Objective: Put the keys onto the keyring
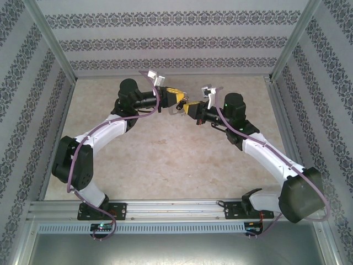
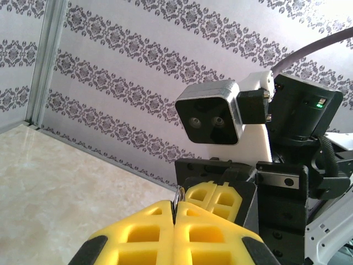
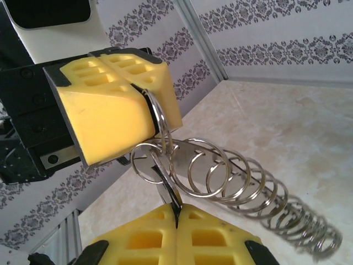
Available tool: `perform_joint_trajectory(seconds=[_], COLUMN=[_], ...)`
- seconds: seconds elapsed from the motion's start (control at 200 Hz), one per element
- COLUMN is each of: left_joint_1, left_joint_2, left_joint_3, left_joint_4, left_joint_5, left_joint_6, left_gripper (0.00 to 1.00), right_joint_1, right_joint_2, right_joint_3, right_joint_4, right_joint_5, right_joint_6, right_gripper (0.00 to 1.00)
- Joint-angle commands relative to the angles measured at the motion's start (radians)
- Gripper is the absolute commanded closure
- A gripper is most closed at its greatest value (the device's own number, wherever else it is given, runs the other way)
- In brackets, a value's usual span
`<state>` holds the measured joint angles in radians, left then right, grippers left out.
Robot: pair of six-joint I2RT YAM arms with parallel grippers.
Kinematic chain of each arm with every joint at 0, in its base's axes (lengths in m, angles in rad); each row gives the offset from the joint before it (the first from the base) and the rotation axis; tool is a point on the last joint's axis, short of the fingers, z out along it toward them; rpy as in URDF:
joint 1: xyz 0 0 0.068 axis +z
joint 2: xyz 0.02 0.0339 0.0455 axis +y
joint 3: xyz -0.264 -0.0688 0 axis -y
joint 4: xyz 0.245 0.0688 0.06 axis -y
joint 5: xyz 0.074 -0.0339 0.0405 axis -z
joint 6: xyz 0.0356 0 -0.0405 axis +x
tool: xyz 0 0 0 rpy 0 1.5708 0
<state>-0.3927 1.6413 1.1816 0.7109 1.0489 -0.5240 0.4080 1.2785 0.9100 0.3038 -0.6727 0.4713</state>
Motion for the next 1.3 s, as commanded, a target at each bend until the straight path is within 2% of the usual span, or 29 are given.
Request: perform_joint_trajectory(seconds=[0.0, 0.245, 0.415, 0.465, 0.55, 0.749, 0.824, 0.919, 1.294], left_joint_1=[-0.014, -0.016, -0.015, -0.015, -0.015, -0.015, -0.015, -0.016, -0.015], left_joint_2=[-0.020, -0.023, -0.020, -0.021, -0.019, -0.018, -0.018, -0.020, -0.016], left_joint_3=[-0.003, -0.004, -0.005, -0.005, -0.002, 0.001, 0.001, 0.001, 0.001], left_joint_4=[0.132, 0.130, 0.126, 0.127, 0.124, 0.102, 0.095, 0.090, 0.096], left_joint_5=[0.020, 0.010, 0.009, 0.008, 0.007, 0.010, 0.010, 0.010, 0.003], left_joint_6=[-0.056, -0.050, -0.050, -0.048, -0.047, -0.035, -0.031, -0.028, -0.035], left_gripper=[1.00, 1.00, 1.00, 1.00, 1.00, 1.00, 1.00, 1.00, 1.00], right_joint_1=[0.003, 0.028, -0.044, -0.070, -0.106, -0.188, -0.186, -0.169, -0.075], right_joint_2=[0.034, 0.086, 0.016, -0.014, -0.079, -0.209, -0.213, -0.188, -0.040], right_joint_3=[0.038, 0.091, 0.028, 0.010, -0.024, -0.067, -0.045, 0.001, 0.087], right_joint_4=[0.064, -0.003, -0.009, -0.016, -0.049, -0.087, -0.065, -0.032, 0.134], right_joint_5=[-0.013, -0.048, -0.038, -0.041, -0.046, -0.005, -0.002, -0.009, 0.021], right_joint_6=[0.040, 0.004, 0.023, 0.030, 0.016, 0.024, 0.048, 0.083, 0.232], right_gripper=[1.00, 1.00, 1.00, 0.90, 0.82, 0.77, 0.67, 0.60, 0.58])
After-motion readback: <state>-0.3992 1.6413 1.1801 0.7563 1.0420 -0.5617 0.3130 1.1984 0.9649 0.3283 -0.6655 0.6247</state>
